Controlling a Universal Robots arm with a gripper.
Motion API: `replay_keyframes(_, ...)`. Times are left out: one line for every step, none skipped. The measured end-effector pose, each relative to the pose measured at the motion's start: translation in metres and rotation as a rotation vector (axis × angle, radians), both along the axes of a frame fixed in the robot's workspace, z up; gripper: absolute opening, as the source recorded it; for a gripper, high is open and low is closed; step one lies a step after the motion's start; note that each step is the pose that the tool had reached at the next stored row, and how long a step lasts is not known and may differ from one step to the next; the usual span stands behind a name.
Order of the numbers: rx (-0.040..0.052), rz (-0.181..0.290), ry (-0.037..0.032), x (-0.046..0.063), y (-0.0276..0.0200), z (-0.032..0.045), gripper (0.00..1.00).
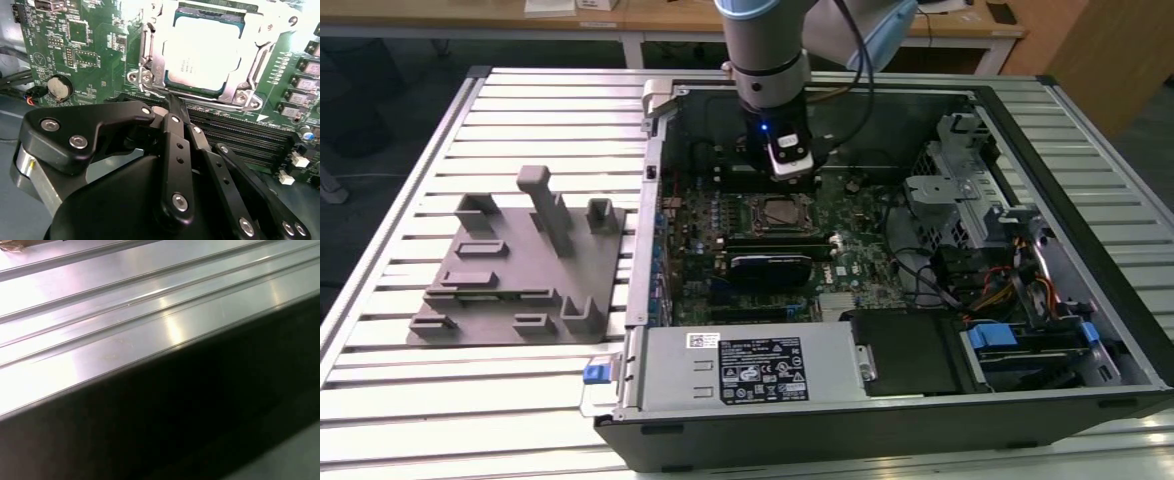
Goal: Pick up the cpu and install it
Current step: 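Install the first cpu locking lever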
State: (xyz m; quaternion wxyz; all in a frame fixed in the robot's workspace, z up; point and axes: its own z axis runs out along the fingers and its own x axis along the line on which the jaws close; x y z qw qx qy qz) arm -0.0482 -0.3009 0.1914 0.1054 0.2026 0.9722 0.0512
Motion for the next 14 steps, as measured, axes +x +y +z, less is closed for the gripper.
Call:
replay_keyframes(0.0000,0.000,0.0001,0.0011,0.0000,0.0000,0.11)
replay_keyframes(0.0000,0.000,0.0002,0.0021,0.0000,0.0000,0.11)
replay_keyframes(0.0000,0.000,0.0000,0.0026,-0.0001,0.0000,0.11)
replay_keyframes(0.0000,0.000,0.0000,0.0027,-0.0001,0.0000,0.11)
replay_keyframes(0.0002,0.000,0.0000,0.0028,-0.0001,0.0000,0.11)
replay_keyframes(0.0009,0.000,0.0001,0.0028,-0.0001,0.0000,0.11)
replay_keyframes(0.0023,0.000,0.0002,0.0028,-0.0001,0.0001,0.11)
replay_keyframes(0.0037,0.000,0.0003,0.0029,-0.0001,0.0001,0.11)
replay_keyframes(0.0052,0.000,0.0003,0.0029,-0.0002,0.0000,0.11)
replay_keyframes(0.0065,0.000,0.0003,0.0029,-0.0003,0.0000,0.11)
replay_keyframes(0.0072,0.000,0.0004,0.0029,-0.0003,0.0000,0.11)
replay_keyframes(0.0077,0.000,0.0004,0.0029,-0.0003,0.0000,0.11)
replay_keyframes(0.0081,0.000,0.0003,0.0029,-0.0003,0.0001,0.11)
replay_keyframes(0.0082,0.000,0.0003,0.0029,-0.0003,0.0002,0.11)
